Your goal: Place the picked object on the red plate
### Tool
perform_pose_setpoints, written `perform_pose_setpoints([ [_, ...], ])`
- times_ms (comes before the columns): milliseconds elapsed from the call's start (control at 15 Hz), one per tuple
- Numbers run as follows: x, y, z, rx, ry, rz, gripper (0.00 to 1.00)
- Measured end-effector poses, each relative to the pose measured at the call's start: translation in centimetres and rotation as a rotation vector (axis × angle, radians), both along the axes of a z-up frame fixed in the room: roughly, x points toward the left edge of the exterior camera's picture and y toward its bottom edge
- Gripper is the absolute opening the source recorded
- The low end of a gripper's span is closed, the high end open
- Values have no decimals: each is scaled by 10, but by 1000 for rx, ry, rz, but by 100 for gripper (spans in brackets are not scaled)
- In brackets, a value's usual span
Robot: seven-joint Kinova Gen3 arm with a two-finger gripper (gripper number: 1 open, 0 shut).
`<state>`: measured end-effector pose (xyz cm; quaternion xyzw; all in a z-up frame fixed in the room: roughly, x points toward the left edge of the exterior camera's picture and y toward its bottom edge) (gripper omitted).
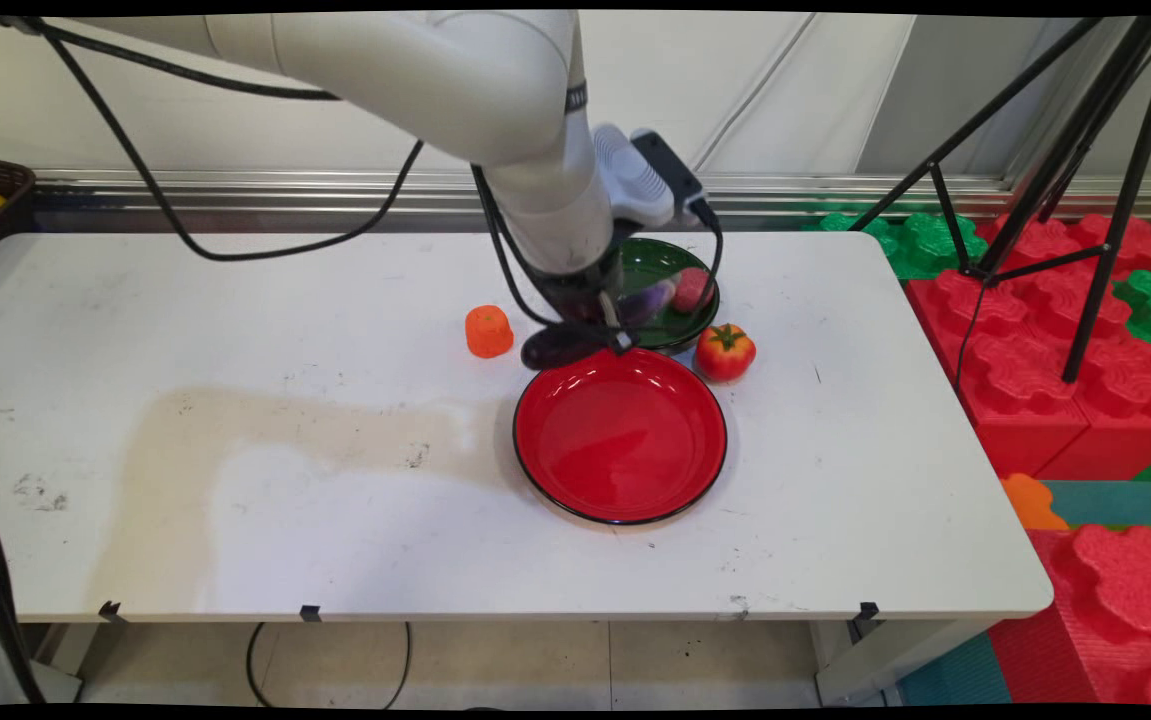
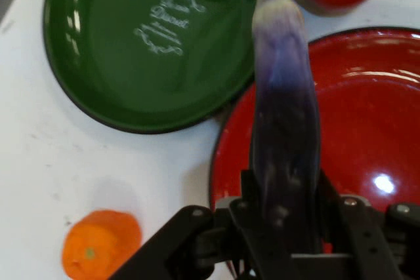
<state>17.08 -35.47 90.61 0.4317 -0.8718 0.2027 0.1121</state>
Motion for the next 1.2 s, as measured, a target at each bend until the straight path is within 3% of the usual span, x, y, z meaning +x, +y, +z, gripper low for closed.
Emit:
perform_pose_setpoints([
  [400,-4,6,-22,24,3,-8,0],
  [1200,6,-17,-70,27,40,-16,0],
])
